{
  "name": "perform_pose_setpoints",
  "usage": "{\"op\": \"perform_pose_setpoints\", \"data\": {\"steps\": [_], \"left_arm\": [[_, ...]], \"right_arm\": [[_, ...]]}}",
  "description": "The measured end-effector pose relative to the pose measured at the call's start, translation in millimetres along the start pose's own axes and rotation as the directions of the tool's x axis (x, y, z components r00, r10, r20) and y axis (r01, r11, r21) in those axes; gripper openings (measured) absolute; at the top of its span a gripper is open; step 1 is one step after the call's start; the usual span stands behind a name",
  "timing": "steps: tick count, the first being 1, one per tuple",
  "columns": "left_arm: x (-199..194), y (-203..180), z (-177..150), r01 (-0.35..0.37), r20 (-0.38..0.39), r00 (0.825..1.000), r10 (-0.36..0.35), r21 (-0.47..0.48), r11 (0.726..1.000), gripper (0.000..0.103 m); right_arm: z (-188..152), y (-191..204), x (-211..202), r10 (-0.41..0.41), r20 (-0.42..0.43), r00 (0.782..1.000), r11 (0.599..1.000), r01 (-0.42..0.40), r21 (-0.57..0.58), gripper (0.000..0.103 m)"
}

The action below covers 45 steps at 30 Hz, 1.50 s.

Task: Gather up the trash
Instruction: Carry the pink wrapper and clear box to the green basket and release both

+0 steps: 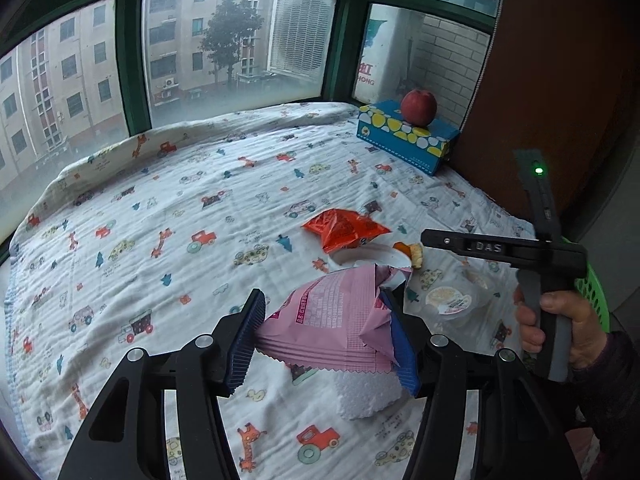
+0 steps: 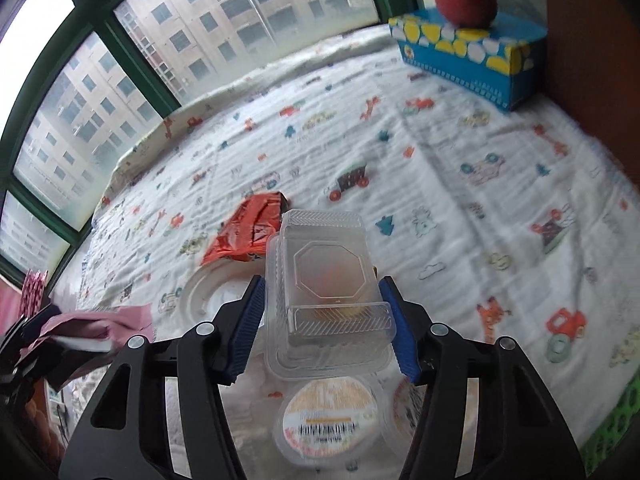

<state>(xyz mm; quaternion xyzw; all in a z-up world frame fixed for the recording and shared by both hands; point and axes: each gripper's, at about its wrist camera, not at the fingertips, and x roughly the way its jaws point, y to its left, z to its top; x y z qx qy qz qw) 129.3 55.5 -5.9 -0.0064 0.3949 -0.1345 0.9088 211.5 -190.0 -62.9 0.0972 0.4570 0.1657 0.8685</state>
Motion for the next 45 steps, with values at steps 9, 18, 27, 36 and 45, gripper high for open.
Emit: {"op": "perform_pose_setpoints", "data": {"steps": [9, 18, 27, 36, 45], "left_arm": [[-2.1, -54.1, 14.2, 0.071, 0.022, 0.997, -0.073, 0.083, 0.994, 0.056], [4.9, -142.2, 22.0, 0.202, 0.003, 0.978, -0.206, 0.186, 0.962, 0.056], [20.0, -221.3, 26.6, 0.281, -0.038, 0.959, -0.282, 0.281, 0.918, 0.056], [40.0, -286.1, 22.5, 0.336, -0.099, 0.942, -0.322, 0.354, 0.873, 0.056], [60.0, -339.3, 10.6, 0.389, -0.172, 0.921, -0.349, 0.397, 0.831, 0.057]], "right_arm": [[-33.0, -24.1, -91.2, -0.085, 0.126, 0.988, 0.996, 0.082, 0.030, 0.058], [-85.2, -81.0, -164.4, -0.284, 0.179, 0.942, 0.956, 0.266, 0.121, 0.058], [-121.5, -144.7, -208.1, -0.392, 0.158, 0.906, 0.904, 0.348, 0.249, 0.059], [-147.8, -188.6, -237.1, -0.437, 0.146, 0.888, 0.865, 0.369, 0.340, 0.065], [-168.8, -203.1, -274.8, -0.511, 0.181, 0.841, 0.825, 0.420, 0.378, 0.071]]}}
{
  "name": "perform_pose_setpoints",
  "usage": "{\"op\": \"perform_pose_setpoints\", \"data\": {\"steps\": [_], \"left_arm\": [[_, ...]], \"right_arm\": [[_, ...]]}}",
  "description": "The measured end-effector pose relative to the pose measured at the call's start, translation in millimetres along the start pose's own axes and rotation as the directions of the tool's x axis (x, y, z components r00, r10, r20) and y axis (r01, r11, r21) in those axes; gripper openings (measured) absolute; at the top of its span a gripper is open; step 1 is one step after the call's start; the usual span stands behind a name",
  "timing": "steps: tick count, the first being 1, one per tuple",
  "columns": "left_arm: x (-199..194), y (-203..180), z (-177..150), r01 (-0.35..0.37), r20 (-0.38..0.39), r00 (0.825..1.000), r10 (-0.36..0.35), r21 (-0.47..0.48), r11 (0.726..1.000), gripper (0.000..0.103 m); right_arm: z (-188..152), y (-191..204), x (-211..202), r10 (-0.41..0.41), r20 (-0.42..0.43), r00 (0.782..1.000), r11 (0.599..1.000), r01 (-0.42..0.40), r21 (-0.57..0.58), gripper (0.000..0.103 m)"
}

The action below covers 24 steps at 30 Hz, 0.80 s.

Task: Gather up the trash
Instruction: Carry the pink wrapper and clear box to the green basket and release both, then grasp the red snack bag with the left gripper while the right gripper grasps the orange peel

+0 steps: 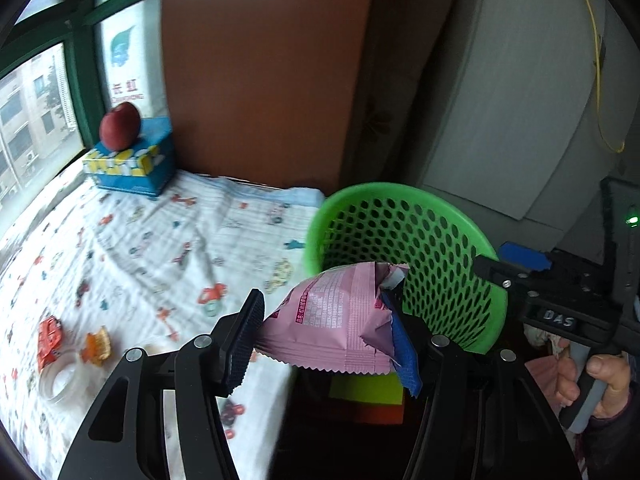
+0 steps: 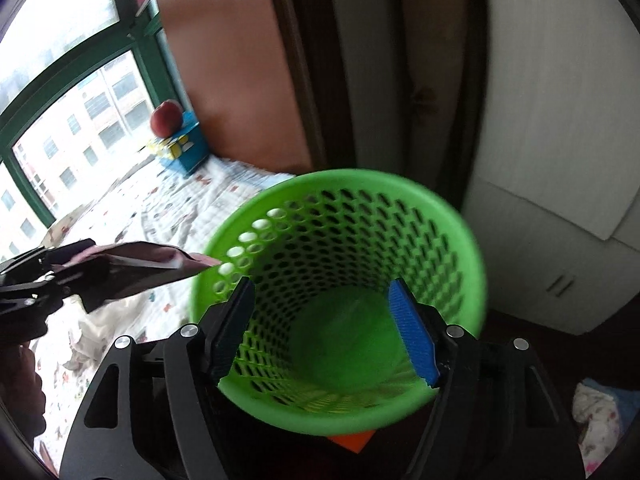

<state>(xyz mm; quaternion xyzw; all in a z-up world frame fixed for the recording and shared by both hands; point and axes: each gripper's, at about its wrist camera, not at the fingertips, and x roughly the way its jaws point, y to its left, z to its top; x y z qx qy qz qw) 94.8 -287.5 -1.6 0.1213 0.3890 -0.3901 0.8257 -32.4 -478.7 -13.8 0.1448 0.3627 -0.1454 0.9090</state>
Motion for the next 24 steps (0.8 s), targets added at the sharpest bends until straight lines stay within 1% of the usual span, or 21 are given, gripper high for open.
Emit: {"op": "perform_pose_setpoints", "data": {"steps": [5, 6, 8, 10, 12, 14, 17, 24], "left_arm": [[22.6, -18.3, 0.5, 0.026, -0.039, 0.999, -0.025, 0.018, 0.999, 0.058], [26.2, -21.4, 0.3, 0.028, -0.044, 0.999, -0.027, 0.022, 0.999, 0.061], [34.0, -28.7, 0.4, 0.030, -0.056, 0.998, -0.028, 0.031, 0.999, 0.062], [39.2, -33.2, -0.3, 0.040, -0.065, 0.997, -0.038, 0.033, 0.999, 0.066], [43.6, -36.8, -1.4, 0.048, -0.071, 0.996, -0.046, 0.030, 0.998, 0.075], [47.2, -38.4, -2.5, 0.052, -0.070, 0.996, -0.050, 0.027, 0.998, 0.076], [45.6, -38.2, -5.3, 0.061, -0.072, 0.996, -0.059, 0.019, 0.998, 0.078], [23.6, -13.9, -12.2, 0.014, -0.045, 0.999, -0.015, -0.021, 1.000, 0.080]], "right_arm": [[-4.4, -17.9, -16.0, -0.033, 0.032, 0.999, 0.999, 0.032, 0.021, 0.073], [-5.1, -20.9, -18.1, -0.035, 0.036, 0.999, 0.999, 0.034, 0.026, 0.073], [-7.6, -27.0, -20.9, -0.038, 0.043, 0.998, 0.999, 0.036, 0.039, 0.073], [-8.7, -31.9, -21.2, -0.035, 0.042, 0.999, 0.998, 0.032, 0.054, 0.073], [-10.3, -34.5, -21.7, -0.035, 0.041, 0.999, 0.998, 0.033, 0.059, 0.073], [-12.1, -34.7, -22.3, -0.035, 0.038, 0.999, 0.998, 0.033, 0.059, 0.073], [-14.3, -31.7, -23.4, -0.029, 0.035, 0.999, 0.998, 0.027, 0.053, 0.073], [-12.8, -9.0, -24.9, 0.011, 0.040, 0.999, 1.000, -0.012, 0.021, 0.073]]}}
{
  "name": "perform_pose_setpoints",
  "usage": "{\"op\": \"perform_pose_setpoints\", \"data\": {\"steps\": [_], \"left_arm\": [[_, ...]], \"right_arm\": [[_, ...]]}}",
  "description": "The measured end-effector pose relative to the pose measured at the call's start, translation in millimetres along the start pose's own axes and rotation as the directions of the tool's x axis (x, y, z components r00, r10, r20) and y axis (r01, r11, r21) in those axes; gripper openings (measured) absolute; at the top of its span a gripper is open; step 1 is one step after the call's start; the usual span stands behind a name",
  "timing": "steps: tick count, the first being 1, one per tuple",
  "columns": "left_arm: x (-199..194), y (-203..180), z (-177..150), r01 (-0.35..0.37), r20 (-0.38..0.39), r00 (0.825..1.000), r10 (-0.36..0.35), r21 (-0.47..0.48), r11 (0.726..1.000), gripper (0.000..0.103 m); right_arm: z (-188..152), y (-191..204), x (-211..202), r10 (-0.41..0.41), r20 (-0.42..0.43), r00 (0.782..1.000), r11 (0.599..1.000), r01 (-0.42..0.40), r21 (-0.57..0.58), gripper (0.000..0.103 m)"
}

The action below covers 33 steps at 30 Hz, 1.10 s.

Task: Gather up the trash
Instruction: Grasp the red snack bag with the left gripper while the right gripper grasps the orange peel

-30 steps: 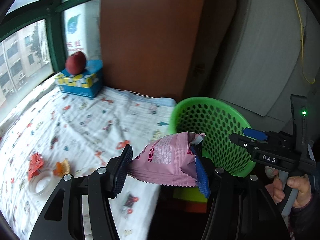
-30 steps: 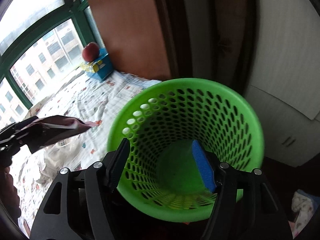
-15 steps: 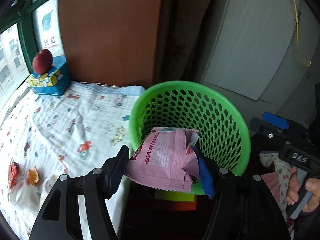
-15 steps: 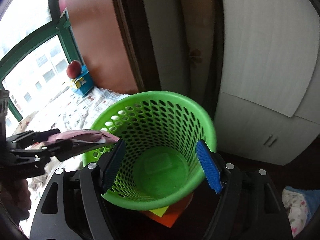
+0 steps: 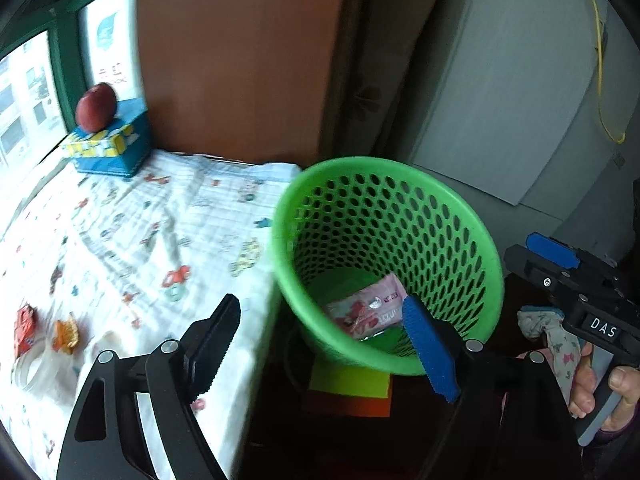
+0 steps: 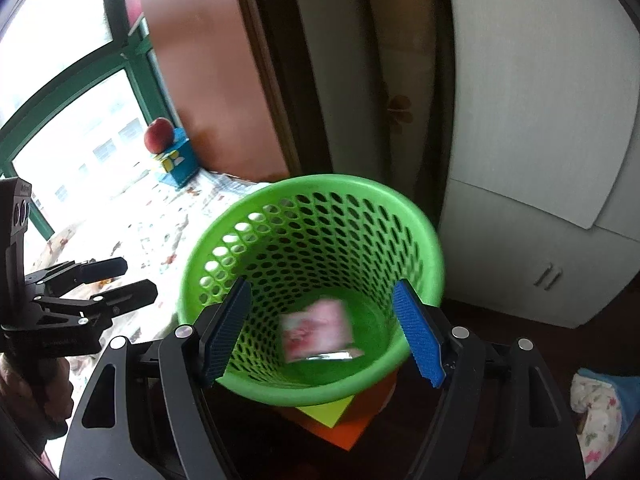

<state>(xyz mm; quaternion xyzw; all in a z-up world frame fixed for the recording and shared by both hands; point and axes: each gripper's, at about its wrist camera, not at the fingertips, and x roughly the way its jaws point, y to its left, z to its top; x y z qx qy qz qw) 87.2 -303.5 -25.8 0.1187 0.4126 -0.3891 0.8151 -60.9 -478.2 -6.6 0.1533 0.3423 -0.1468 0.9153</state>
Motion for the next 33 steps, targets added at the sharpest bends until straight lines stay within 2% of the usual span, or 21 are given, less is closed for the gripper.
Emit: {"op": "perform_pose_setpoints", "data": {"steps": [6, 11, 15, 21, 25, 27, 28, 33], "left_arm": [[-25.0, 44.0, -10.0, -0.099, 0.019, 0.995, 0.101, -0.068, 0.993, 0.081], [-44.9, 95.7, -19.2, -0.202, 0.014, 0.978, 0.206, -0.156, 0.967, 0.082], [-58.2, 140.7, -28.2, -0.275, -0.007, 0.960, 0.281, -0.231, 0.933, 0.085], [-69.1, 213.3, -39.1, -0.376, -0.058, 0.923, 0.380, -0.338, 0.863, 0.090], [-67.3, 260.7, -43.6, -0.405, -0.110, 0.911, 0.396, -0.405, 0.820, 0.092], [-64.2, 282.1, -44.7, -0.438, -0.144, 0.897, 0.419, -0.420, 0.795, 0.093], [-61.1, 291.3, -44.0, -0.442, -0.157, 0.895, 0.416, -0.429, 0.788, 0.094], [-38.4, 333.5, -50.6, -0.414, -0.226, 0.910, 0.347, -0.492, 0.766, 0.094]], "right_arm": [[4.3, 27.3, 3.9, 0.042, -0.007, 0.999, 0.999, -0.042, -0.035, 0.075], [7.6, 57.1, 9.0, 0.086, -0.017, 0.996, 0.994, -0.087, -0.071, 0.075], [11.0, 83.7, 14.7, 0.120, -0.027, 0.992, 0.987, -0.122, -0.106, 0.075], [15.7, 119.2, 24.9, 0.169, -0.044, 0.985, 0.973, -0.174, -0.150, 0.078], [16.2, 143.3, 35.4, 0.196, -0.067, 0.978, 0.962, -0.205, -0.179, 0.078], [16.2, 154.6, 41.5, 0.208, -0.081, 0.975, 0.957, -0.220, -0.189, 0.078], [15.9, 160.9, 44.8, 0.214, -0.088, 0.973, 0.954, -0.228, -0.195, 0.078], [12.5, 187.6, 62.0, 0.237, -0.128, 0.963, 0.939, -0.261, -0.226, 0.078]]}}
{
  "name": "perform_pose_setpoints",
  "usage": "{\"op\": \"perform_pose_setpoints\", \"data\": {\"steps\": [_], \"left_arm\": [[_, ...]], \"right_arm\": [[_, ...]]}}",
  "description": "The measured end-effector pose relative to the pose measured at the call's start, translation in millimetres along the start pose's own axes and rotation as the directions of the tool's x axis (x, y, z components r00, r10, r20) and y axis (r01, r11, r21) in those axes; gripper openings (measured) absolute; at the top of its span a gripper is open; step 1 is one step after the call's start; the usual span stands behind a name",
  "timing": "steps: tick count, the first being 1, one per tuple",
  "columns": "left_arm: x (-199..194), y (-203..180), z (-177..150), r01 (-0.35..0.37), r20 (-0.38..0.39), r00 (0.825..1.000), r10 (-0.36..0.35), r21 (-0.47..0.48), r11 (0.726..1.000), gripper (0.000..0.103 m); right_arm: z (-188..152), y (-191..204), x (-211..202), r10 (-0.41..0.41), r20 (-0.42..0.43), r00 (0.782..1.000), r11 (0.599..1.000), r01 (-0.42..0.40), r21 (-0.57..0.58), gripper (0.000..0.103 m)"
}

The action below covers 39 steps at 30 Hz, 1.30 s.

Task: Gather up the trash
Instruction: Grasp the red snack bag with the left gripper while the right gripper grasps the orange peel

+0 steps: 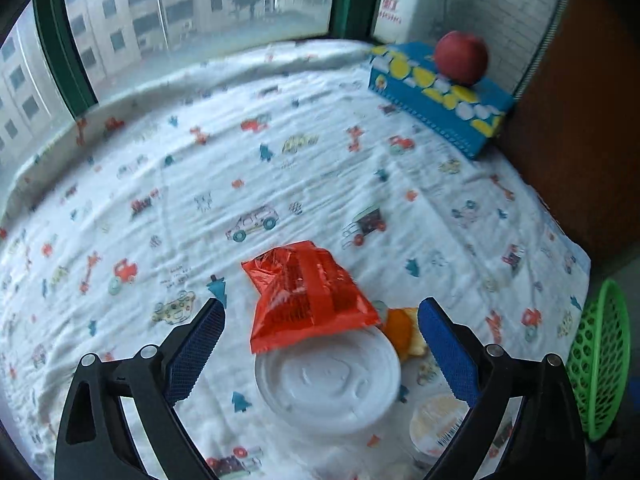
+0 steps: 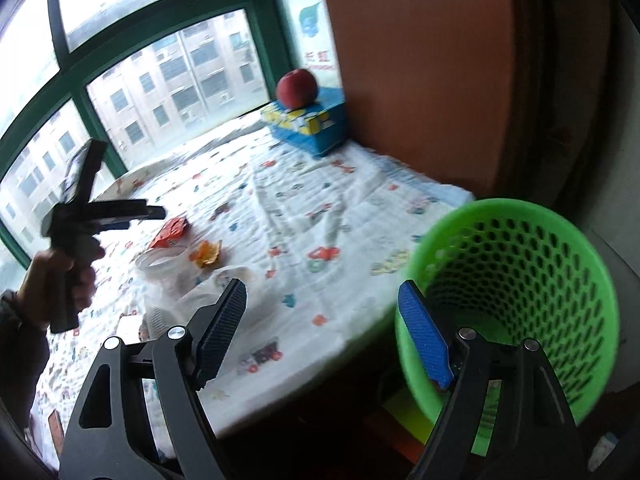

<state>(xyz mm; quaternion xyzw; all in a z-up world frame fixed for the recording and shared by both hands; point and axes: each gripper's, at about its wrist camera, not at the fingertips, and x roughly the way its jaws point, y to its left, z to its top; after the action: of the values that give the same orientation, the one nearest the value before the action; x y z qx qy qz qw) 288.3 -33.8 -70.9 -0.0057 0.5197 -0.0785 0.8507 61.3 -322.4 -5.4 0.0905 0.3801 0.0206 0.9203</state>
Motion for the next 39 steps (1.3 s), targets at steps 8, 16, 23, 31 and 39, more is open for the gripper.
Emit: {"op": "perform_pose_setpoints", "data": {"steps": [8, 16, 23, 31, 39], "left_arm": [[49.1, 20.0, 9.3, 0.006, -0.107, 0.994, -0.014, -0.069, 0.998, 0.094], [66.0, 27.4, 8.3, 0.080, -0.139, 0.986, -0.090, -0.079, 0.994, 0.076], [66.1, 40.4, 1.1, 0.184, -0.126, 0.971, -0.202, -0.139, 0.973, 0.051], [42.8, 51.0, 4.2, 0.249, -0.052, 0.965, -0.257, -0.127, 0.960, 0.025], [25.4, 64.6, 6.3, 0.280, 0.004, 0.959, -0.282, -0.124, 0.952, 0.020]], "right_arm": [[4.9, 26.3, 42.7, 0.058, -0.069, 0.996, 0.998, -0.060, -0.023, 0.078], [15.6, 50.8, 85.2, 0.107, -0.128, 0.986, 0.993, -0.113, -0.045, 0.078], [24.0, 72.8, 116.9, 0.150, -0.172, 0.973, 0.984, -0.164, -0.067, 0.077], [33.8, 99.4, 159.0, 0.228, -0.254, 0.940, 0.969, -0.245, -0.037, 0.062], [38.7, 118.6, 199.2, 0.232, -0.324, 0.917, 0.969, -0.246, -0.003, 0.049]]}}
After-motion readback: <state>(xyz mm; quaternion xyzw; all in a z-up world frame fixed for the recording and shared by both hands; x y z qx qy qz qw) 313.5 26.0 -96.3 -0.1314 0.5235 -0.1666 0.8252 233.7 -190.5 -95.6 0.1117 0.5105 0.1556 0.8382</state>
